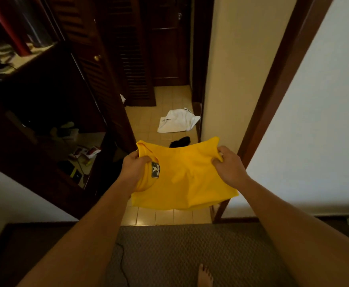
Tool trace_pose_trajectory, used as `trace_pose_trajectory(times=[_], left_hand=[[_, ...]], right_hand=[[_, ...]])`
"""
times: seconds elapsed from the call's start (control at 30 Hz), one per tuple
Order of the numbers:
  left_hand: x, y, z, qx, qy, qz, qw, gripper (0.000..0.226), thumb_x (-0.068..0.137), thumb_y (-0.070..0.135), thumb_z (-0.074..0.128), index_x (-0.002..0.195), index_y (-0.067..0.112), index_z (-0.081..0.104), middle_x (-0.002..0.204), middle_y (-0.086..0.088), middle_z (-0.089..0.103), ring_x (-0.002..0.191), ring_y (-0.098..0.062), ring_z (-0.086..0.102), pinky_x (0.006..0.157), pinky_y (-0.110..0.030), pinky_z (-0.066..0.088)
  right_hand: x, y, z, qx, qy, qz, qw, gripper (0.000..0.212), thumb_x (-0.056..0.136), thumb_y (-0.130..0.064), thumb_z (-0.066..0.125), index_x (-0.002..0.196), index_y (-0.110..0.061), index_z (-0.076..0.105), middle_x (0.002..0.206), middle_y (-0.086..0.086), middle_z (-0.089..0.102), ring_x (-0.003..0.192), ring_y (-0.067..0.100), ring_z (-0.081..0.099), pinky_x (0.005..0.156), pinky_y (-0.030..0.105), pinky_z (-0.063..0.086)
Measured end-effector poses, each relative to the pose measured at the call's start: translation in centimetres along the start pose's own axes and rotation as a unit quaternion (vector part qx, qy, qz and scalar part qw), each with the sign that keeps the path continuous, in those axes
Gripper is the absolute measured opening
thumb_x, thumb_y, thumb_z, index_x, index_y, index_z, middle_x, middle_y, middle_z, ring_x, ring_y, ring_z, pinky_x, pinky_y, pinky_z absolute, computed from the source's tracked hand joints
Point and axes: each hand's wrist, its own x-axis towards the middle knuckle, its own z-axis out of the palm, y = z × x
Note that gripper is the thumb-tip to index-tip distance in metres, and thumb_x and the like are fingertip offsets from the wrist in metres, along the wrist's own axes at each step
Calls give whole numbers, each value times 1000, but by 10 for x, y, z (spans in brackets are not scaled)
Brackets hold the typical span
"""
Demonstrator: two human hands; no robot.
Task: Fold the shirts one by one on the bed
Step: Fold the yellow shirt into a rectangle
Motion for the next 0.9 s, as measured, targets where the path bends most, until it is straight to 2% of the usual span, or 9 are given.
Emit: trace_pose_trajectory(times=[0.13,0.3,0.4,0.47,0.53,0.6,0.67,0.83,0.9], left_hand=[[47,31,8,-20,15,5,1000,49,99,15,60,146,15,50,128,-7,57,108,-29,54,91,-45,44],[99,57,7,-35,31,9,999,43,100,15,58,142,15,54,130,-9,59,108,-29,55,89,-45,45],[139,72,3,-46,41,-1,998,43,99,16,58,142,15,54,130,-11,60,111,-32,57,96,-51,47],[168,81,0,-50,41,-6,998,40,100,17,58,140,16,56,123,-9,61,111,-32,57,100,-53,46],[200,93,-2,-54,39,0,998,36,100,16,57,136,17,58,116,-7,61,105,-30,57,96,-50,46],[239,104,-6,-51,34,3,998,36,100,16,57,136,16,58,120,-9,61,103,-29,56,91,-48,44],[267,114,-9,-46,27,4,999,38,101,17,56,138,15,57,122,-10,59,103,-29,55,90,-47,44],[354,150,-27,-33,8,15,999,30,100,15,56,130,17,60,120,-10,61,93,-24,58,86,-45,44],[378,162,-31,-30,3,19,999,33,100,16,57,133,17,59,119,-9,61,96,-26,60,85,-45,45]], right_hand=[[70,-17,1,-7,-14,-29,999,49,102,-23,56,148,-12,43,141,13,55,124,33,54,95,32,38],[139,-38,7,-10,-31,-34,999,45,103,-23,56,145,-13,45,138,14,56,122,33,55,90,29,37],[185,-49,17,-9,-36,-34,999,43,102,-24,56,143,-14,47,136,14,57,121,33,55,89,30,37],[214,-56,25,-9,-37,-31,999,41,102,-23,57,141,-14,49,134,13,58,118,32,55,87,29,36],[245,-63,33,-9,-36,-35,999,38,102,-22,56,138,-13,51,130,13,59,108,27,56,85,29,36],[281,-73,45,-11,-31,-38,999,30,102,-20,56,130,-12,53,121,13,61,98,21,53,81,29,36],[307,-80,53,-4,-23,-33,999,25,102,-21,55,126,-13,54,117,11,61,97,22,54,80,30,37],[383,-106,78,14,-4,-10,1000,38,103,-26,54,139,-17,50,130,9,59,103,19,52,86,32,38],[402,-115,83,20,-5,-7,1000,42,103,-26,54,143,-17,47,135,9,57,111,23,54,89,33,39]])
